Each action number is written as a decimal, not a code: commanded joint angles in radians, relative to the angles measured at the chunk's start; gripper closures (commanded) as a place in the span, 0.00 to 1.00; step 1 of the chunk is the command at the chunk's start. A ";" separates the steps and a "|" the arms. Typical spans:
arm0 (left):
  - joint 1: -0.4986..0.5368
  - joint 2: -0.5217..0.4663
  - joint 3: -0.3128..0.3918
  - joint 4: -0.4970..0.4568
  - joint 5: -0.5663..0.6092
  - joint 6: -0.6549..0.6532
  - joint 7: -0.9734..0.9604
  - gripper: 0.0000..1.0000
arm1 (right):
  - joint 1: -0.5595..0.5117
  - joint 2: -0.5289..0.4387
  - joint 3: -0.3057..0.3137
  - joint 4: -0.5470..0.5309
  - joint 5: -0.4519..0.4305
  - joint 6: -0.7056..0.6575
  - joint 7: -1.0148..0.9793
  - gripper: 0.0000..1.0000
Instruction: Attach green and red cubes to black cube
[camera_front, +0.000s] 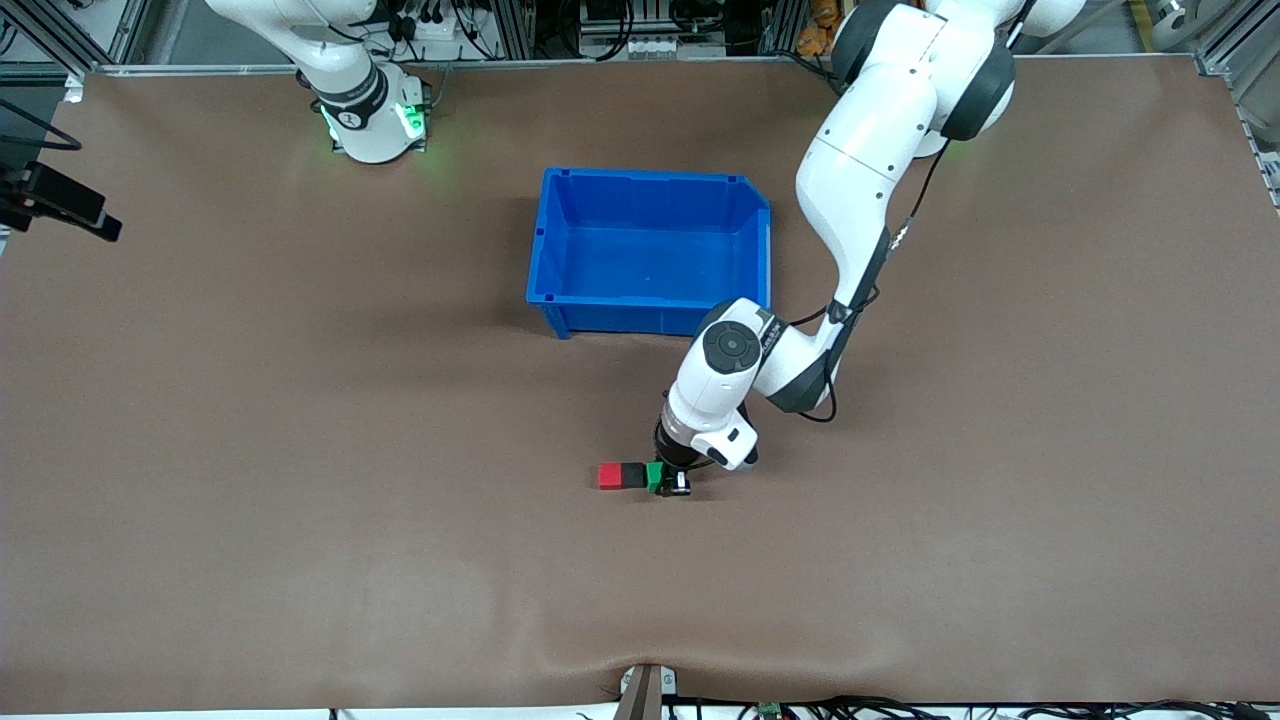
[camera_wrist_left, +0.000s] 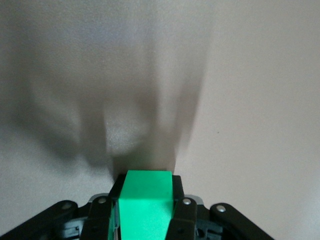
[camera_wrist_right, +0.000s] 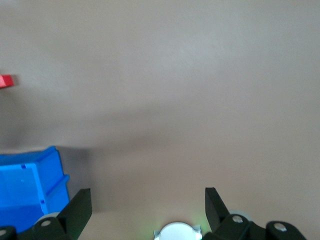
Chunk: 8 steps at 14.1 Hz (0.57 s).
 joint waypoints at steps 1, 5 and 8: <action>-0.025 0.054 0.008 0.047 -0.013 0.038 0.001 1.00 | -0.006 -0.051 -0.011 -0.033 -0.001 -0.030 -0.009 0.00; -0.026 0.054 0.005 0.045 -0.013 0.038 0.006 0.87 | -0.009 -0.107 -0.014 -0.117 -0.037 0.035 -0.091 0.00; -0.029 0.051 0.005 0.039 -0.010 0.036 0.006 0.00 | -0.018 -0.107 -0.023 -0.115 -0.041 0.039 -0.236 0.00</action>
